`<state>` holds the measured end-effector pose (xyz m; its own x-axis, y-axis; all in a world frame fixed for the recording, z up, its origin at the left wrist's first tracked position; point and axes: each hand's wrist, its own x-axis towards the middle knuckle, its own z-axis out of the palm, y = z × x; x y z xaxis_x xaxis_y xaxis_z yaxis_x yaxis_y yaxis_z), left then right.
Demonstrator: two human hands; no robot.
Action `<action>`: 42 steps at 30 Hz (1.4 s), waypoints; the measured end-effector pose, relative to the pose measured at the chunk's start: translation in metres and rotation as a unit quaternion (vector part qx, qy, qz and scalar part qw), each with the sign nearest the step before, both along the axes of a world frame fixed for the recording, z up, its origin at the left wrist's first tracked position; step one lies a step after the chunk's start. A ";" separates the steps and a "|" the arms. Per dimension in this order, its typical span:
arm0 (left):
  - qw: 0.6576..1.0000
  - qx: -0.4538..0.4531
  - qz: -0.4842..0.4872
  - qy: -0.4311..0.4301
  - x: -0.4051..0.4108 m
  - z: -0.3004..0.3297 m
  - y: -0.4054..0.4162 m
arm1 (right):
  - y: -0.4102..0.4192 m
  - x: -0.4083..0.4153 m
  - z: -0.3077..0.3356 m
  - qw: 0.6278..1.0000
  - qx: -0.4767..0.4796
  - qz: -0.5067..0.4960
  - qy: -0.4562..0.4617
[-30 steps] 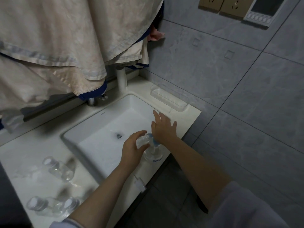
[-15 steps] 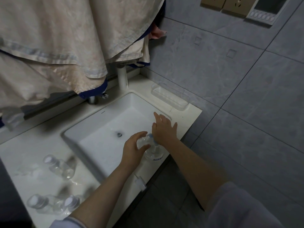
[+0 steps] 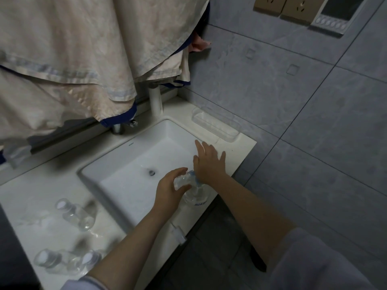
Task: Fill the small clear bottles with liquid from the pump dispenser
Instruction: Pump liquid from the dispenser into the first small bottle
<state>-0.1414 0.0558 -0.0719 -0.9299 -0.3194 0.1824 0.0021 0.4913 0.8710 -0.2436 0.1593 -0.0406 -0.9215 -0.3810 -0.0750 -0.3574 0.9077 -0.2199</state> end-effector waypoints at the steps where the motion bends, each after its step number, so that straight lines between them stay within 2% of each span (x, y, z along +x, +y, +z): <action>1: 1.000 0.001 -0.001 0.001 -0.001 0.002 0.000 | 0.000 -0.001 0.001 1.000 0.002 0.001 0.017; 3: 1.000 0.006 0.000 0.004 -0.001 0.003 -0.001 | -0.001 -0.002 -0.001 1.000 -0.007 -0.006 0.026; 8: 1.000 -0.002 -0.003 -0.007 0.001 -0.003 -0.001 | -0.001 0.004 -0.011 0.999 -0.019 -0.027 -0.034; 14: 1.000 0.000 0.000 0.006 -0.001 0.002 -0.002 | -0.002 -0.004 -0.001 0.999 0.004 -0.007 0.037; 20: 1.000 -0.001 0.004 -0.005 0.001 -0.006 -0.001 | -0.001 0.002 -0.013 0.999 -0.008 -0.024 -0.034; 26: 1.000 0.003 0.005 0.004 -0.001 -0.002 0.000 | -0.001 -0.004 -0.003 0.999 0.015 0.000 0.049; 31: 1.000 0.006 -0.001 0.013 0.001 -0.006 -0.001 | 0.000 0.002 -0.014 1.000 -0.010 -0.022 -0.018; 38: 1.000 0.008 0.005 0.016 0.000 -0.001 -0.001 | 0.000 -0.005 -0.004 0.999 0.003 -0.001 0.033; 42: 1.000 0.010 0.009 0.011 0.001 -0.005 0.000 | -0.001 -0.002 -0.012 0.999 -0.013 -0.014 -0.028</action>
<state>-0.1405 0.0559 -0.0767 -0.9199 -0.3394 0.1963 0.0135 0.4731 0.8809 -0.2458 0.1584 -0.0524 -0.9265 -0.3576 -0.1171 -0.3185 0.9109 -0.2622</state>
